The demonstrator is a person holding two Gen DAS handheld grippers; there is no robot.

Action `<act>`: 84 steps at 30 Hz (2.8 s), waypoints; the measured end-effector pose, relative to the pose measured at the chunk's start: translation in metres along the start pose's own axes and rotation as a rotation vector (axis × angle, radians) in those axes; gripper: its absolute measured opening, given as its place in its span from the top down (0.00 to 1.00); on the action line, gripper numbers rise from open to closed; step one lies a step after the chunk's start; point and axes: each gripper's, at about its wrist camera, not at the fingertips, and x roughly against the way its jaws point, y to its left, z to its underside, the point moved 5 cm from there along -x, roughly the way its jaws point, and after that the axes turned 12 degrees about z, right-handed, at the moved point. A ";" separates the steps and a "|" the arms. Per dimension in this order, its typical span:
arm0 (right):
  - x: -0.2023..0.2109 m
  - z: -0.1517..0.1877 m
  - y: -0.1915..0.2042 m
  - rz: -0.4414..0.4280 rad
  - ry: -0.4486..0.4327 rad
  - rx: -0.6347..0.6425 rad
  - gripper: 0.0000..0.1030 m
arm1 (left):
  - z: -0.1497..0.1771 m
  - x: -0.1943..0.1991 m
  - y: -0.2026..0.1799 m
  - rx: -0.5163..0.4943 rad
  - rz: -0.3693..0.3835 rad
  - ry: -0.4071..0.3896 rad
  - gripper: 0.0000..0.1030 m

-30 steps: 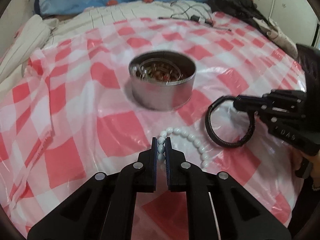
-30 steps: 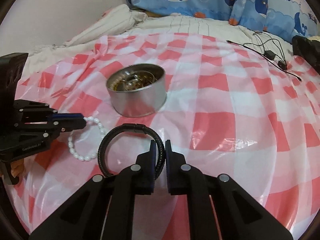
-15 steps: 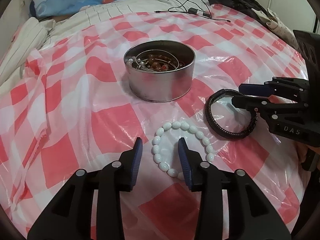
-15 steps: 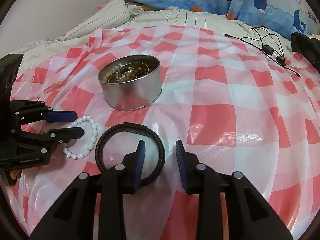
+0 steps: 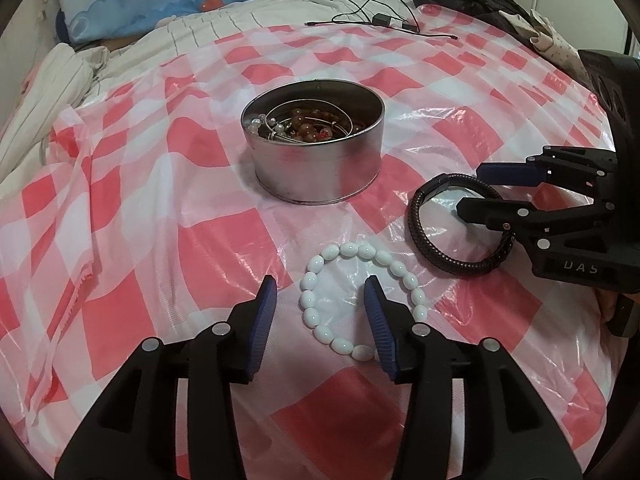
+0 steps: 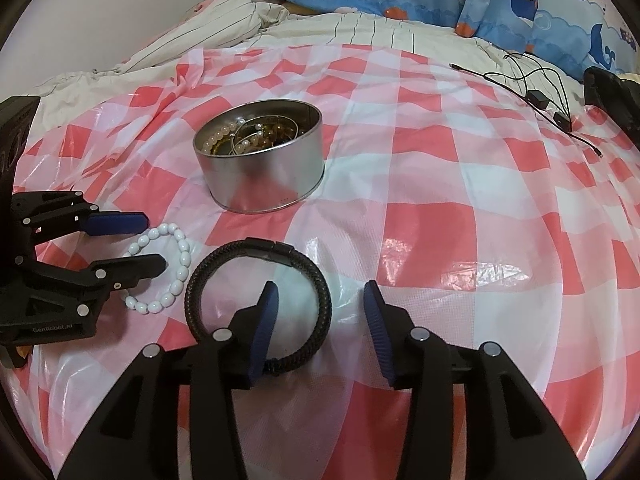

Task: Organize jewelry

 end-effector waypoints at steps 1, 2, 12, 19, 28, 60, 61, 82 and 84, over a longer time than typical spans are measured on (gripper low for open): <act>0.000 0.000 0.000 0.001 0.001 0.002 0.56 | 0.000 0.000 0.000 -0.001 -0.001 0.000 0.57; -0.001 0.000 0.001 0.004 0.003 0.005 0.56 | 0.000 0.000 0.000 -0.003 -0.001 0.000 0.57; -0.001 0.004 0.008 -0.043 0.015 0.026 0.89 | 0.001 -0.001 -0.009 -0.025 0.024 0.024 0.94; 0.006 -0.001 -0.005 -0.252 0.011 -0.157 0.90 | -0.010 0.015 -0.009 -0.001 0.028 -0.043 0.94; 0.005 -0.002 -0.006 -0.109 0.004 -0.100 0.87 | -0.005 0.003 -0.001 0.009 -0.007 0.011 0.90; 0.025 -0.050 -0.048 -0.376 -0.131 -0.367 0.90 | -0.079 0.066 -0.021 -0.010 0.075 -0.204 0.94; 0.025 -0.055 -0.049 -0.369 -0.139 -0.366 0.90 | -0.085 0.069 -0.018 0.000 0.087 -0.219 0.94; -0.009 -0.105 -0.015 -0.264 -0.138 -0.197 0.90 | -0.107 0.023 0.083 0.351 0.141 -0.265 0.61; -0.019 -0.108 -0.005 -0.230 -0.117 -0.161 0.90 | -0.107 0.029 0.085 0.350 0.121 -0.277 0.56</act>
